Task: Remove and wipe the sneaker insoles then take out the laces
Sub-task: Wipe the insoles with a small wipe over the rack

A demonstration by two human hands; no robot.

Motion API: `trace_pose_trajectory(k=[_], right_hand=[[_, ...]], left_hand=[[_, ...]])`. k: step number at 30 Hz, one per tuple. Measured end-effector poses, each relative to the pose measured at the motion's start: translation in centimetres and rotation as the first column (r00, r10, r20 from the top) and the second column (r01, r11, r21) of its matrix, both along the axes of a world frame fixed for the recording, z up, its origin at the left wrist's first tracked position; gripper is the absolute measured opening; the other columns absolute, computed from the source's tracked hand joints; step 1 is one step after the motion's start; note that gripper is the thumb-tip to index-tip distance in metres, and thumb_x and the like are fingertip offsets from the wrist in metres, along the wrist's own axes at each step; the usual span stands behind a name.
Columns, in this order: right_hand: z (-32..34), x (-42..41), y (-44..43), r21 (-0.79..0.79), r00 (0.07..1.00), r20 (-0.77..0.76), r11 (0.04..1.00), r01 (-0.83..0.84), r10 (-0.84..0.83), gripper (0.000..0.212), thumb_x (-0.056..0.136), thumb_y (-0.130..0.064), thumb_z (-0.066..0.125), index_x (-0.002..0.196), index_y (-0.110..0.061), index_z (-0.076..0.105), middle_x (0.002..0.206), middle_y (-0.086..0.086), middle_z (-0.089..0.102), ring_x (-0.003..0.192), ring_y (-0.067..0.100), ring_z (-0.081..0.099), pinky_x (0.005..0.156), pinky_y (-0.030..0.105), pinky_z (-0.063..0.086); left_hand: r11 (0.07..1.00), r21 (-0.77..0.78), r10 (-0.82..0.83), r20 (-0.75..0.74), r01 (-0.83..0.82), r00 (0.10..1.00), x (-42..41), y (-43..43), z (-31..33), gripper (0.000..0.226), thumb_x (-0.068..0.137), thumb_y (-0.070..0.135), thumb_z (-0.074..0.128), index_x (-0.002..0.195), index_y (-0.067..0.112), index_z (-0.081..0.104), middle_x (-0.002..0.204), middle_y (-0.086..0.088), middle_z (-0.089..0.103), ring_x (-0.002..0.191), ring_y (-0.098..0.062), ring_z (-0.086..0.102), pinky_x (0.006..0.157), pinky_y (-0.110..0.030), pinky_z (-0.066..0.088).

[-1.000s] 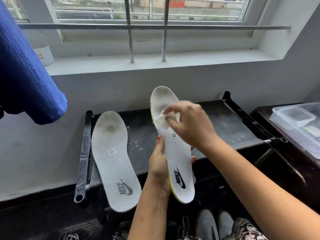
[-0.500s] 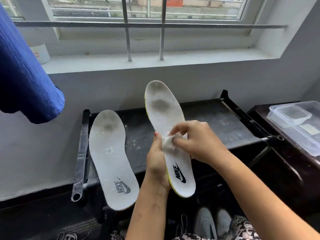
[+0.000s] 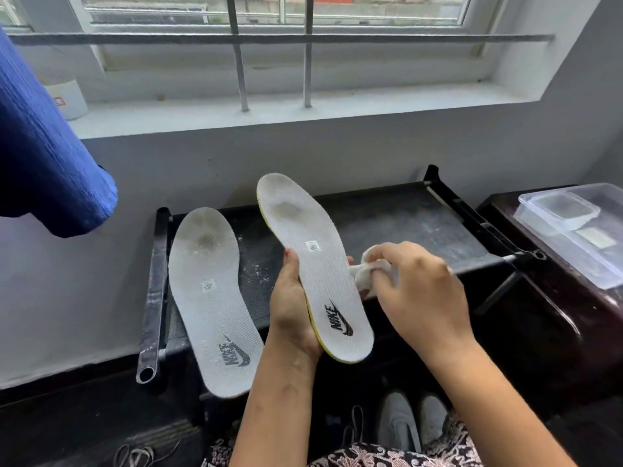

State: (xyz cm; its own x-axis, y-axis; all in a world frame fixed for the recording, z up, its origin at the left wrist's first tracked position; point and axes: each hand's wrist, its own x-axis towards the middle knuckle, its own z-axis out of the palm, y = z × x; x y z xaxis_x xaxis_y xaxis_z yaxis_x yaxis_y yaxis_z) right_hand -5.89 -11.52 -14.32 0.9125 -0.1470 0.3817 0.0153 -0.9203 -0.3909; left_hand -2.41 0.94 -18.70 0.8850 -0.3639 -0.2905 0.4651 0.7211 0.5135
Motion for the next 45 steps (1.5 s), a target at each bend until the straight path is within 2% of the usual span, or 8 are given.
trace_pose_trajectory(k=[4,14,18,23,28,33,37,45], right_hand=[[1.1,-1.9,1.1,0.540,0.831,-0.241,0.780,-0.315,0.502,0.017,0.072,-0.016,0.068,0.081,-0.029,0.073,0.069,-0.006,0.066,0.054,-0.002,0.048,0.054,0.011,0.036],[1.9,-3.1,0.2,0.602,0.814,-0.263,0.748,-0.280,0.517,0.014,0.072,-0.016,0.071,0.081,-0.026,0.073,0.058,-0.017,0.060,0.050,-0.001,0.045,0.052,0.014,0.035],[0.6,-3.2,-0.6,-0.128,0.976,-0.216,0.992,-0.005,-0.023,0.018,0.080,-0.027,0.058,0.096,-0.031,0.067,0.089,-0.010,0.068,0.079,0.013,0.064,0.066,0.027,0.045],[2.2,-3.1,-0.3,0.589,0.907,-0.163,0.775,-0.226,0.389,0.013,0.070,-0.022,0.071,0.080,-0.030,0.072,0.061,-0.017,0.062,0.051,0.000,0.045,0.053,0.015,0.036],[0.9,-1.5,-0.2,-0.122,1.000,-0.003,0.992,0.016,-0.016,0.015,0.079,-0.016,0.060,0.082,-0.028,0.068,0.070,-0.006,0.063,0.063,0.019,0.062,0.055,0.029,0.047],[2.7,1.0,1.1,0.268,0.923,-0.100,0.904,-0.334,0.371,0.012,0.078,-0.025,0.066,0.087,-0.031,0.071,0.072,-0.015,0.064,0.057,-0.003,0.052,0.057,0.013,0.037],[1.2,4.8,1.1,-0.261,0.998,0.047,0.965,-0.023,0.036,0.008,0.078,-0.019,0.064,0.081,-0.024,0.069,0.077,-0.001,0.066,0.069,0.023,0.063,0.056,0.026,0.040],[1.5,9.0,3.0,-0.157,0.960,-0.045,0.947,-0.279,0.275,0.011,0.067,-0.024,0.072,0.077,-0.028,0.070,0.073,-0.006,0.065,0.066,0.013,0.060,0.057,0.024,0.041]], left_hand=[[0.999,-0.020,0.043,-0.031,-0.044,0.999,0.1,-0.1,0.1,0.079,0.092,0.061,0.027,0.079,-0.001,0.073,0.089,-0.021,0.064,0.078,-0.031,0.062,0.074,-0.040,0.051],[0.995,0.021,0.101,-0.101,-0.100,0.990,-0.1,-0.2,0.7,0.072,0.092,0.063,0.025,0.098,0.001,0.061,0.096,-0.019,0.058,0.094,-0.037,0.057,0.078,-0.046,0.051],[0.984,-0.010,0.173,-0.110,-0.176,0.979,-0.2,-0.2,0.7,0.061,0.094,0.059,0.030,0.093,0.009,0.065,0.088,-0.015,0.065,0.092,-0.036,0.060,0.083,-0.055,0.049],[0.996,0.021,0.091,-0.095,-0.089,0.991,0.0,0.0,0.5,0.082,0.092,0.063,0.023,0.077,0.001,0.074,0.087,-0.018,0.061,0.078,-0.030,0.058,0.077,-0.040,0.045],[0.996,-0.068,0.056,-0.048,-0.059,0.997,-0.1,-0.1,0.6,0.079,0.093,0.062,0.022,0.080,0.009,0.078,0.085,-0.013,0.069,0.080,-0.026,0.064,0.073,-0.039,0.052],[0.994,-0.111,-0.004,-0.039,0.000,0.999,-0.3,-0.3,1.0,0.071,0.095,0.059,0.020,0.117,0.004,0.059,0.091,-0.016,0.069,0.077,-0.026,0.069,0.067,-0.032,0.058],[0.994,-0.110,-0.018,-0.012,0.017,1.000,-0.1,-0.4,0.6,0.066,0.094,0.060,0.023,0.129,0.014,0.055,0.112,-0.012,0.063,0.098,-0.027,0.061,0.081,-0.038,0.052],[0.991,-0.133,-0.020,-0.008,0.019,1.000,0.0,-0.5,0.5,0.058,0.095,0.055,0.028,0.111,0.013,0.064,0.095,-0.010,0.066,0.082,-0.025,0.063,0.066,-0.034,0.055]])
